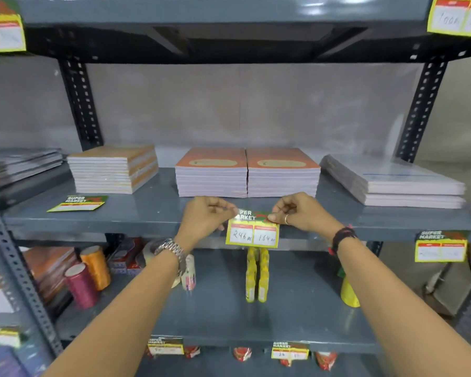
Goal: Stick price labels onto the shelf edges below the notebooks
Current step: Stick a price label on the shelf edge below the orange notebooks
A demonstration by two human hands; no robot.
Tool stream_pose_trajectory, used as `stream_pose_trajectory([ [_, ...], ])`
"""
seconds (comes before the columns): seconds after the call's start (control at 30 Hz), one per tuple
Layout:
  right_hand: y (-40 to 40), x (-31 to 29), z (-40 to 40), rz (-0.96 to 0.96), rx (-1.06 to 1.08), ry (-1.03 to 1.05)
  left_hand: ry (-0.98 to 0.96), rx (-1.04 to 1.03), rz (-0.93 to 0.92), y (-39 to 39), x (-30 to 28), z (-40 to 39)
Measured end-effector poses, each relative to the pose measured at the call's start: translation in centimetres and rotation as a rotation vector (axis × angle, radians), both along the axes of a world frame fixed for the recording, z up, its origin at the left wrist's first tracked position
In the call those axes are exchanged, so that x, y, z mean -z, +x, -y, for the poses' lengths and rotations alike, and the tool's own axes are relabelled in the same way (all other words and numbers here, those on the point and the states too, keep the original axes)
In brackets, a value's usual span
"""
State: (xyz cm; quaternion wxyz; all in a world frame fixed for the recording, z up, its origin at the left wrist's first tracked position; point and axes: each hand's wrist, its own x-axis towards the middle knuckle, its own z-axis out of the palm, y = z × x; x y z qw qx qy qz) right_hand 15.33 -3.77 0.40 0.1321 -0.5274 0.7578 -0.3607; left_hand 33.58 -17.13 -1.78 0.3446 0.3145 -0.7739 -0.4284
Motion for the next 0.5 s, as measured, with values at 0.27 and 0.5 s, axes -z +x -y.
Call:
stream_pose_trajectory([
  [0.27, 1.8, 2.9, -1.9, -0.084, 0.059, -0.134, -0.328, -0.054, 0.140, 1.3, 2.1, -1.2],
  [0.5, 1.7, 3.5, -1.0, -0.152, 0.140, -0.167, -0.354, -0.085, 0.099, 0.5, 2.4, -0.5],
])
